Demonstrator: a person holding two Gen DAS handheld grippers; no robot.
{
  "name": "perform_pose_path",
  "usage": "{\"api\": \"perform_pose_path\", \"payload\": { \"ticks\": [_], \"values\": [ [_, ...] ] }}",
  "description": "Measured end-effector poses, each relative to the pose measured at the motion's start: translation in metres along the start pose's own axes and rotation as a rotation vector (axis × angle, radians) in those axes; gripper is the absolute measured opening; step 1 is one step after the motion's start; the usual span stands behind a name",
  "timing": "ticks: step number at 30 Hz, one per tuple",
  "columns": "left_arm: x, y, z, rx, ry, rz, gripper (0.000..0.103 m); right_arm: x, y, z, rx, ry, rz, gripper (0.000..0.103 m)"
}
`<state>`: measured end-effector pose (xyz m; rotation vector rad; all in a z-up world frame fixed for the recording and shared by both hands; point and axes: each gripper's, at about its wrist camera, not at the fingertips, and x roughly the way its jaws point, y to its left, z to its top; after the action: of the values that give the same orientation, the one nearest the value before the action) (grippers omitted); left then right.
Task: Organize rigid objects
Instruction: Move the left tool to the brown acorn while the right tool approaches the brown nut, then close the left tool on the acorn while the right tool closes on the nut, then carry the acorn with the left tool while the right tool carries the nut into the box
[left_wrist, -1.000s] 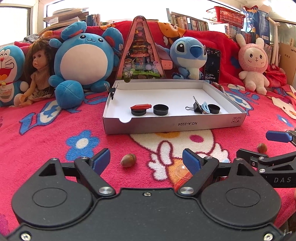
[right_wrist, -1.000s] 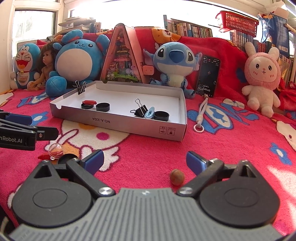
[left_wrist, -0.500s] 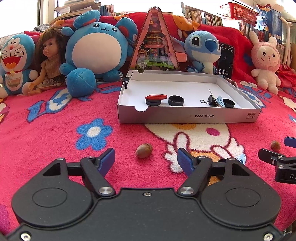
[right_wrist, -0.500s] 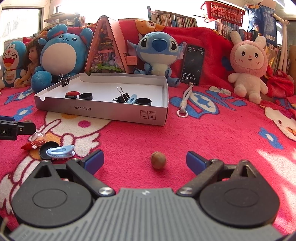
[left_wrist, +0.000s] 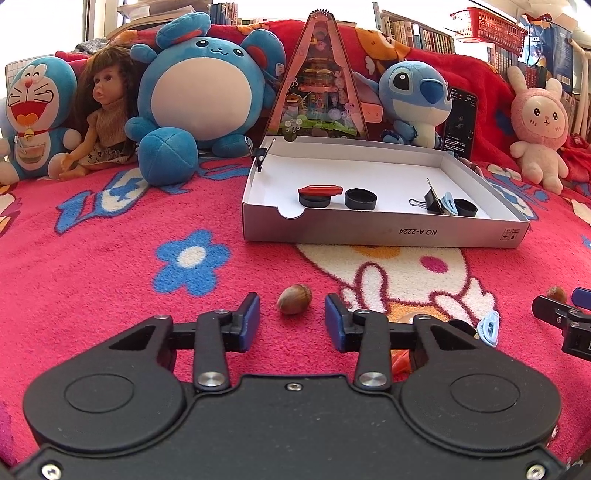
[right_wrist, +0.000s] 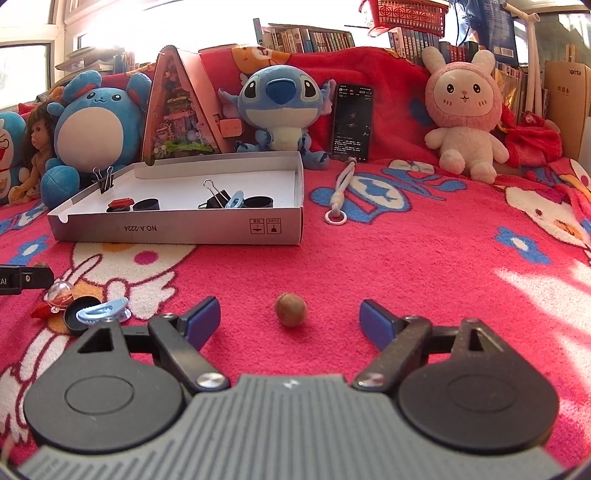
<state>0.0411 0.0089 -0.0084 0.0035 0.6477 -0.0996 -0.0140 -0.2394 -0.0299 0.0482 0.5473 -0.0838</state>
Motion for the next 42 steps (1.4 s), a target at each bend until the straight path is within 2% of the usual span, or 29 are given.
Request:
{"api": "perform_pose_path", "payload": {
  "ticks": [2, 6, 8, 10, 12, 24, 42],
  "values": [
    [0.001, -0.001, 0.0, 0.003, 0.001, -0.001, 0.025, 0.0, 0.002, -0.001, -0.011, 0.002, -0.002, 0.08],
    [0.001, -0.003, 0.0, 0.009, -0.002, -0.005, 0.019, -0.001, 0.005, -0.001, -0.017, 0.0, -0.013, 0.056],
    [0.001, -0.003, 0.0, 0.011, -0.004, -0.006, 0.018, 0.0, 0.005, -0.001, -0.02, -0.001, -0.018, 0.047],
    [0.0, -0.004, 0.0, 0.013, -0.005, -0.008, 0.018, 0.0, 0.007, 0.0, -0.028, -0.002, -0.024, 0.031],
    [0.0, -0.004, 0.0, 0.018, -0.008, -0.007, 0.018, -0.001, 0.008, 0.0, -0.036, -0.002, -0.029, 0.022],
    [-0.007, -0.005, 0.008, 0.017, -0.024, -0.018, 0.018, -0.003, 0.017, 0.01, -0.049, -0.015, 0.0, 0.022],
    [-0.004, -0.005, 0.062, -0.013, -0.069, -0.073, 0.018, 0.016, 0.018, 0.062, -0.011, -0.036, 0.02, 0.022]
  ]
}}
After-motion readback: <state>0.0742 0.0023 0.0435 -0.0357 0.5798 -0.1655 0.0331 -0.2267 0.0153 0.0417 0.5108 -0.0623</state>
